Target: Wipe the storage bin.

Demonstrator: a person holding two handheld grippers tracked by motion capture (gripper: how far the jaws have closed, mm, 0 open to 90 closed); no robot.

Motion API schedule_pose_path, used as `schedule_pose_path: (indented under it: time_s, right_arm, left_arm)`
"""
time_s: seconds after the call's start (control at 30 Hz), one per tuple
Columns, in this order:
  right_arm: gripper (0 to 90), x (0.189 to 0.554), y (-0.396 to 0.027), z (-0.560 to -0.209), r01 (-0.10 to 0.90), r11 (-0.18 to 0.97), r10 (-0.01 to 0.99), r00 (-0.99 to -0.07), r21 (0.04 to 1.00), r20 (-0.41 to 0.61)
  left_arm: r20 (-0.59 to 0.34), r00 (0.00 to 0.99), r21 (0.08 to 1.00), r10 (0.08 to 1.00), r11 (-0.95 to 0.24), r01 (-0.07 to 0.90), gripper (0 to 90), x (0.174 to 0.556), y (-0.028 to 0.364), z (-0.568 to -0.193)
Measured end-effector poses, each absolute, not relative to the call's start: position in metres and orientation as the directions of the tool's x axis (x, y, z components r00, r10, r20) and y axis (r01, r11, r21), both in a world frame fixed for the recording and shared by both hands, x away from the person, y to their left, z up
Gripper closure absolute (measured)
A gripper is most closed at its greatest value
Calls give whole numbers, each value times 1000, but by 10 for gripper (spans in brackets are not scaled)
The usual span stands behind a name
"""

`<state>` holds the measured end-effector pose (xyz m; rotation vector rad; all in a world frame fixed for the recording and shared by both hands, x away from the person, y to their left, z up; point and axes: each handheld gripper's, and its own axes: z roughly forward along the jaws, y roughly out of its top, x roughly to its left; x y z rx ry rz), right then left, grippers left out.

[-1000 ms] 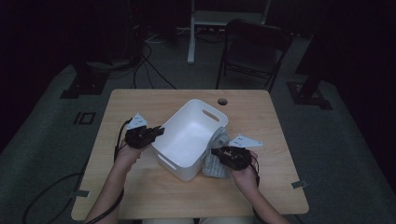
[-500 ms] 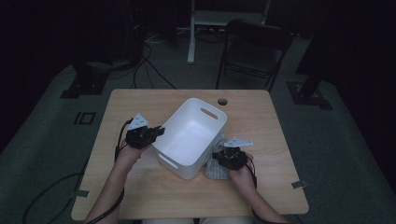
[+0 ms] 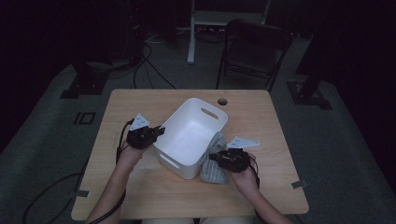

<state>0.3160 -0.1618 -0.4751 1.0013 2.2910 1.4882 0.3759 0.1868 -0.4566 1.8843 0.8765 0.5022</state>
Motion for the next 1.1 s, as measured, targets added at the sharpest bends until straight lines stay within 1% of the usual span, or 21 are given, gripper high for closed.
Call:
schedule_pose_path:
  time_s: [0.07, 0.13, 0.37, 0.5, 0.53, 0.57, 0.67, 0.7, 0.77, 0.8, 0.83, 0.87, 0.93, 0.97, 1.0, 1.1]
  right_arm:
    - [715, 312, -157, -471, 395, 271, 665, -736, 878, 126]
    - [716, 311, -156, -472, 386, 273, 670, -734, 881, 114]
    - [717, 326, -158, -507, 466, 305, 702, -700, 830, 135]
    - [710, 340, -155, -535, 547, 357, 721, -677, 757, 150]
    - [712, 341, -157, -538, 558, 340, 721, -672, 757, 172]
    - [714, 342, -156, -537, 566, 342, 722, -669, 750, 176]
    - [717, 340, -155, -531, 548, 359, 717, -680, 755, 153]
    - [717, 332, -158, -519, 524, 332, 686, -705, 785, 180]
    - [716, 325, -160, -510, 497, 315, 663, -725, 809, 187]
    - [714, 318, -160, -500, 466, 300, 636, -748, 832, 189]
    - [714, 318, -160, -500, 466, 300, 636, -748, 832, 189]
    - [702, 306, -161, -483, 412, 255, 599, -778, 875, 192]
    - [687, 297, -160, -471, 389, 224, 570, -796, 893, 204]
    - [686, 294, -158, -469, 382, 235, 576, -795, 894, 189]
    - [685, 292, -153, -470, 366, 262, 590, -793, 893, 152]
    - [685, 293, -151, -472, 362, 277, 598, -790, 890, 136]
  left_arm:
    - [-36, 662, 892, 748, -275, 359, 832, 376, 186, -457]
    - [-42, 663, 892, 748, -271, 362, 831, 376, 186, -457]
    - [-29, 659, 893, 751, -276, 355, 828, 375, 181, -457]
    - [-21, 655, 894, 755, -279, 351, 828, 375, 181, -457]
    - [-12, 649, 893, 761, -283, 349, 828, 375, 180, -457]
    - [-12, 649, 893, 761, -283, 349, 828, 375, 180, -457]
    - [-13, 643, 893, 766, -280, 352, 828, 375, 180, -457]
    - [-9, 643, 893, 766, -283, 350, 828, 375, 180, -457]
    - [-10, 639, 893, 769, -281, 352, 829, 374, 179, -457]
    - [-11, 639, 893, 769, -279, 352, 829, 374, 179, -457]
    - [-11, 639, 893, 769, -279, 352, 829, 374, 179, -457]
    - [-16, 641, 895, 768, -275, 352, 828, 374, 180, -457]
    - [-27, 644, 896, 765, -267, 355, 829, 374, 180, -458]
    - [-28, 648, 896, 761, -268, 353, 830, 374, 180, -458]
    - [-29, 649, 896, 761, -267, 354, 830, 374, 180, -458]
    - [-36, 651, 896, 758, -265, 357, 830, 374, 180, -458]
